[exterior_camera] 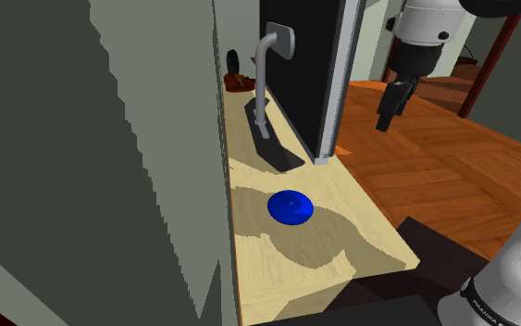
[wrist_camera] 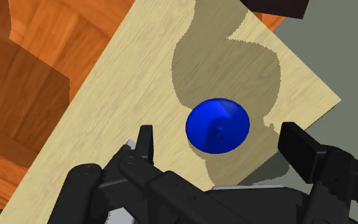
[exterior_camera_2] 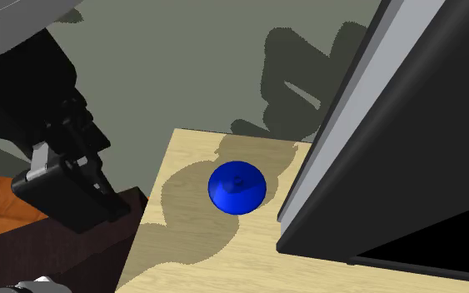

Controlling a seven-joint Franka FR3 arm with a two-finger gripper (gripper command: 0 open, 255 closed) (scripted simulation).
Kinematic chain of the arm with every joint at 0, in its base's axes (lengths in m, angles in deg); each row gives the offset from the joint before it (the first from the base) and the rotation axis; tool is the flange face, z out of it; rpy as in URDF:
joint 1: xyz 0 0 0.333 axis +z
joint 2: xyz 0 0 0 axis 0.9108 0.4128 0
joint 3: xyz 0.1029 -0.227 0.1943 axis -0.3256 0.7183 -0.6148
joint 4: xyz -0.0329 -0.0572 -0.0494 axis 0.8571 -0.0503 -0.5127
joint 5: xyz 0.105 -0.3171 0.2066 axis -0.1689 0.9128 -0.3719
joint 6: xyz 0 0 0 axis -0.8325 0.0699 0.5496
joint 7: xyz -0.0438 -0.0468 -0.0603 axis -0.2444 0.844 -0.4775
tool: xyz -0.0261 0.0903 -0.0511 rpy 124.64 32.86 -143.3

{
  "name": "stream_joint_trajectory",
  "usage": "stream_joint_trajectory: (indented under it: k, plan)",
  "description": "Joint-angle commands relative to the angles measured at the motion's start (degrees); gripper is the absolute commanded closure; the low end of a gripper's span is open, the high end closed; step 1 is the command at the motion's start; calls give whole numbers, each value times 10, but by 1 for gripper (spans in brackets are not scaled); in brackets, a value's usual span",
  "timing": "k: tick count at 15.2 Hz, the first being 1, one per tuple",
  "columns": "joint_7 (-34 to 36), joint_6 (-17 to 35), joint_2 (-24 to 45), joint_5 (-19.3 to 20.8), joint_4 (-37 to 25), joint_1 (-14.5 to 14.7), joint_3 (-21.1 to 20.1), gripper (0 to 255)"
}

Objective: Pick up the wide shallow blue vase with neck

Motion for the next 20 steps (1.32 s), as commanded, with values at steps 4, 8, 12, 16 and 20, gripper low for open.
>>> stream_joint_trajectory:
  k: [4,8,12,16,20]
  plan:
    - [-1,52,45,-6,15,4,-3,0]
    - [-2,121,114,-14,25,9,-8,0]
    - [-4,186,192,-20,23,14,-13,0]
    - [-6,245,276,-25,9,19,-19,0]
    - [-8,297,364,-28,-17,23,-26,0]
